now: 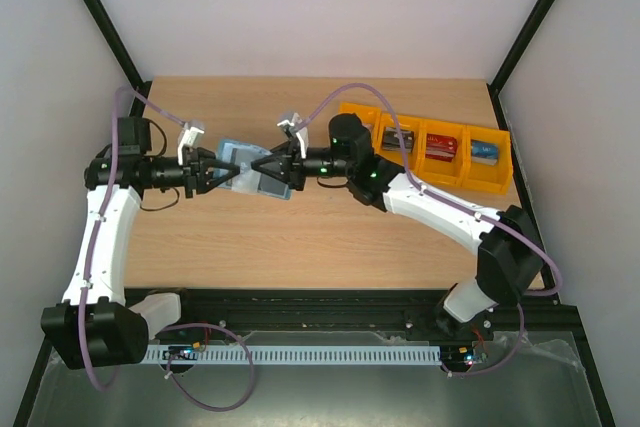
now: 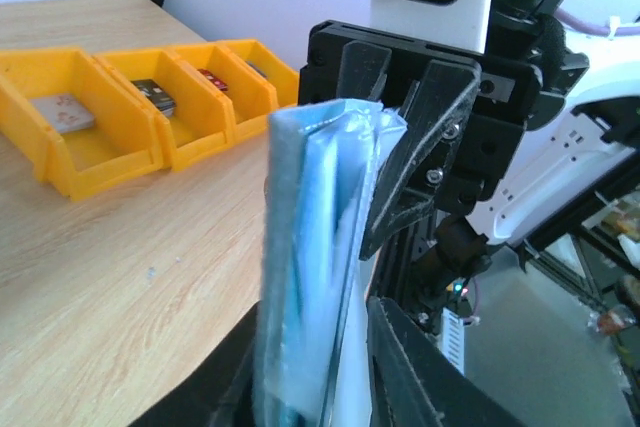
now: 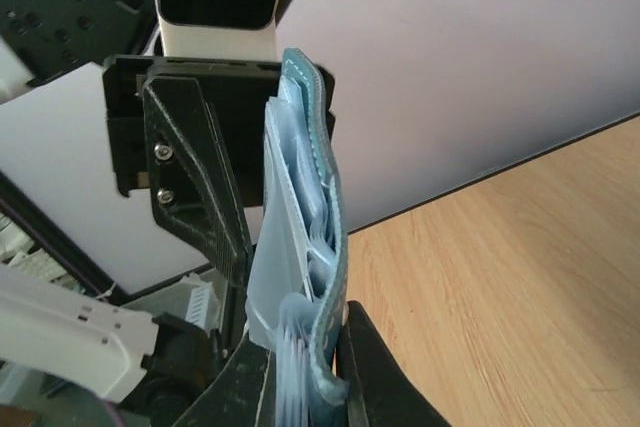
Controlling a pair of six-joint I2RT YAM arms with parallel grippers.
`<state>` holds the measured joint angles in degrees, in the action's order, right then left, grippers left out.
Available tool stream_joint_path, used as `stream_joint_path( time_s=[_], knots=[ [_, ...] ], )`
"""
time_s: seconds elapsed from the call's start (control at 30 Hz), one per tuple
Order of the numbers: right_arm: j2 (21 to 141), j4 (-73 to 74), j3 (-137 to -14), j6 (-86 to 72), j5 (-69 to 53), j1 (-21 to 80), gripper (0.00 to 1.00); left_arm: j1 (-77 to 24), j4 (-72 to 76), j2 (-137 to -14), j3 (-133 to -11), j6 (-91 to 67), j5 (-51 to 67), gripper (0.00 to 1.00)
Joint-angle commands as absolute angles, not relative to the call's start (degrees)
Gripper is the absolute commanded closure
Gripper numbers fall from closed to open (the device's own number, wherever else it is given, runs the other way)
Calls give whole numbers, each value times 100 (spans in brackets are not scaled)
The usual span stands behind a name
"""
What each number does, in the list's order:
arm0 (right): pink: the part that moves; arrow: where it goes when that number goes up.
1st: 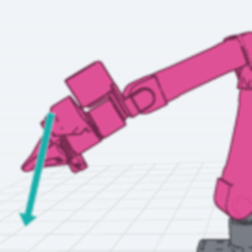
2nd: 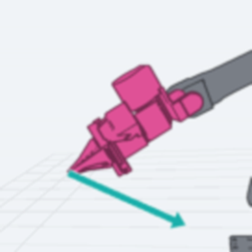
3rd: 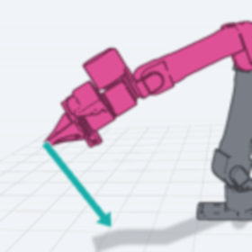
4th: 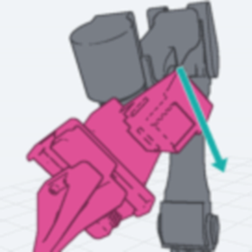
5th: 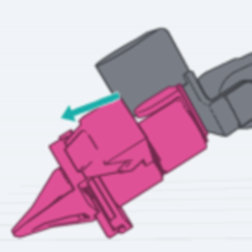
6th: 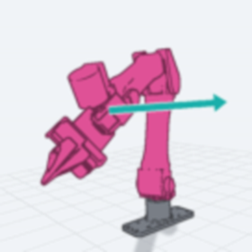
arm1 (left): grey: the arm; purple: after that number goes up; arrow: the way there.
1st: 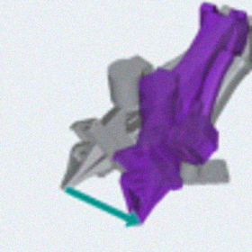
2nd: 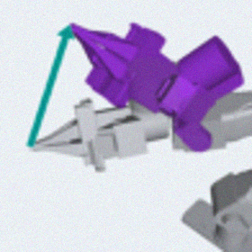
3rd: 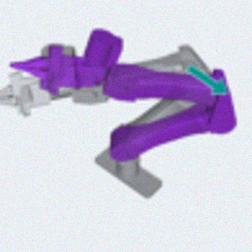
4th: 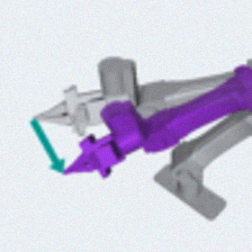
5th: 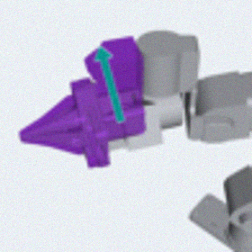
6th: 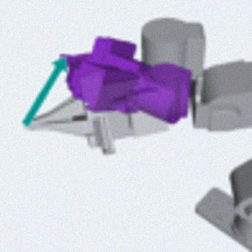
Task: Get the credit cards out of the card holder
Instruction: Remove the credit card from the card holder.
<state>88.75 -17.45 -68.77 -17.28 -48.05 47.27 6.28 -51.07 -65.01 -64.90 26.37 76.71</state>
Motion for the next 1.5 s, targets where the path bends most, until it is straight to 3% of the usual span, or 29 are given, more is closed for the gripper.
stream_joint_path(
  time_s=[0.0,0.23,0.43,0.83,0.87,0.93,1.0,1.03,1.07,1.13,1.2,1.33,1.4,1.47],
  knots=[
    [8591,-1793,-6731,-1423,-5529,4544,98,678,-5339,-6426,-6653,3058,8192,67],
    [8413,-1621,-6723,-1180,-6075,4398,98,783,-5343,-6433,-6643,3114,8147,64],
    [8533,-2069,-6754,-1598,-6378,4399,98,750,-4635,-6398,-6369,2310,7603,74],
    [8905,-2426,-6989,-2001,-6143,4447,98,437,-5056,-6431,-6390,2873,7738,63],
    [8920,-2457,-7009,-2011,-6151,4449,98,413,-5052,-6441,-6390,2874,7741,69],
    [8950,-2472,-7050,-2017,-6209,4453,98,396,-5007,-6451,-6383,2821,7729,95],
    [8937,-2470,-7054,-1969,-6214,4456,98,396,-4958,-6451,-6408,2780,7676,98],
    [8908,-2455,-7038,-1956,-6134,4437,91,396,-4964,-6445,-6434,2786,7603,98],
    [8874,-2435,-6973,-1981,-5836,4400,78,403,-4869,-6438,-6463,2706,7440,98],
    [8763,-2402,-6795,-2154,-5009,4254,57,413,-4308,-6410,-6450,1996,6731,98],
    [8665,-2184,-6645,-2393,-3871,4003,44,397,-3683,-6379,-6352,1236,5173,98],
    [8633,-1267,-6695,-2256,-2247,3859,37,-115,-3184,-6440,-6242,1209,1114,98],
    [8623,-1188,-6687,-2214,-2301,3865,36,-427,-3158,-6489,-6232,1387,33,98],
    [8637,-1303,-6655,-2231,-2563,3913,37,-583,-3122,-6508,-6203,1479,-342,98]
  ],
)
